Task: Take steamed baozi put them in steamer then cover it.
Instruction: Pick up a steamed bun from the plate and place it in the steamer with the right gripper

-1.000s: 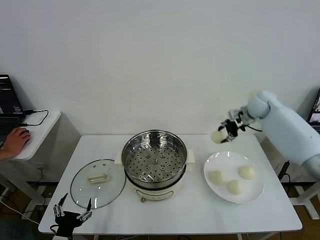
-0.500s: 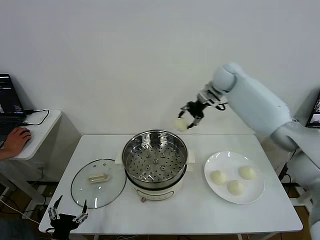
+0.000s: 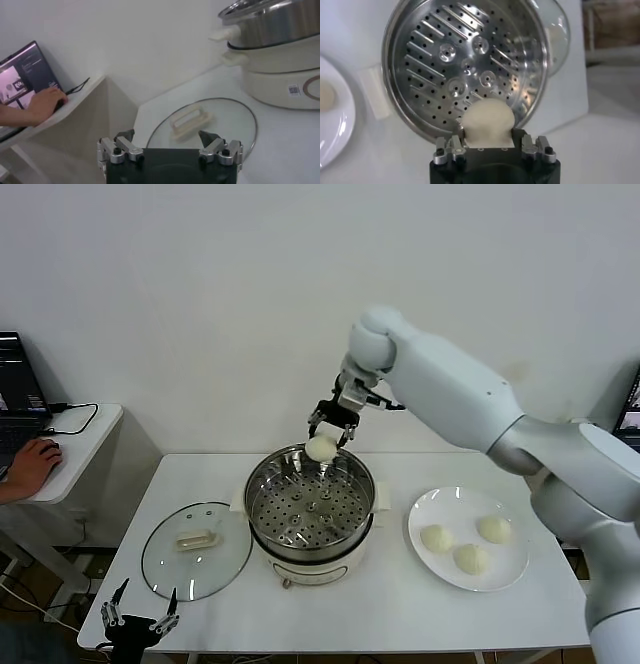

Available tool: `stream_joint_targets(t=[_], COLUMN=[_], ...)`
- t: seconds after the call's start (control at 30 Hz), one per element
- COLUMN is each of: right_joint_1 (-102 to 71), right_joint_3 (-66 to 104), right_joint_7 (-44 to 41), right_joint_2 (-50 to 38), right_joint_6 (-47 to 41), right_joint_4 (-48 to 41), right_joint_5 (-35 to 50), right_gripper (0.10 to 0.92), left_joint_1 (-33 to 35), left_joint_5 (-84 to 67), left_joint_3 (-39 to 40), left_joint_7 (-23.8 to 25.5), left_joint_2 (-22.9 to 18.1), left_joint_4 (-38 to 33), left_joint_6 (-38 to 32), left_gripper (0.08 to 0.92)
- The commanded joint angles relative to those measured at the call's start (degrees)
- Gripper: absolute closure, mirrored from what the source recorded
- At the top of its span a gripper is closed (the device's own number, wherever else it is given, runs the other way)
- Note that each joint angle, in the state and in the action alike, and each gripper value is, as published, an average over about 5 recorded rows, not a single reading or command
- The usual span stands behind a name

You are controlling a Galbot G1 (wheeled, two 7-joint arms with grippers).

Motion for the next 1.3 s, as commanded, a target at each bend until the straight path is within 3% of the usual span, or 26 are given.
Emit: stream_joint_targets(t=[0.03,1.3], right_joint_1=[-1.3,-7.2], right_joint_3=[-1.7,-1.6], right_joint_7=[5.4,12.0], right_joint_2=[3.3,9.3], right_joint_6=[4.9,4.3], right_joint_4=[-0.5,-12.3], right_joint_5=[-11.7,-15.9], right_gripper=[0.44,0.437], left_joint_1=[0.2,0.1], left_joint_5=[0.0,-0.4], left_joint_3=[-0.1,0.3], left_joint_7=[0.0,0.3], left_joint_2=[0.0,-0.1], left_joint_4=[-0.1,1.9], left_joint_6=[0.1,0.1], left_gripper=[0.177,0.177])
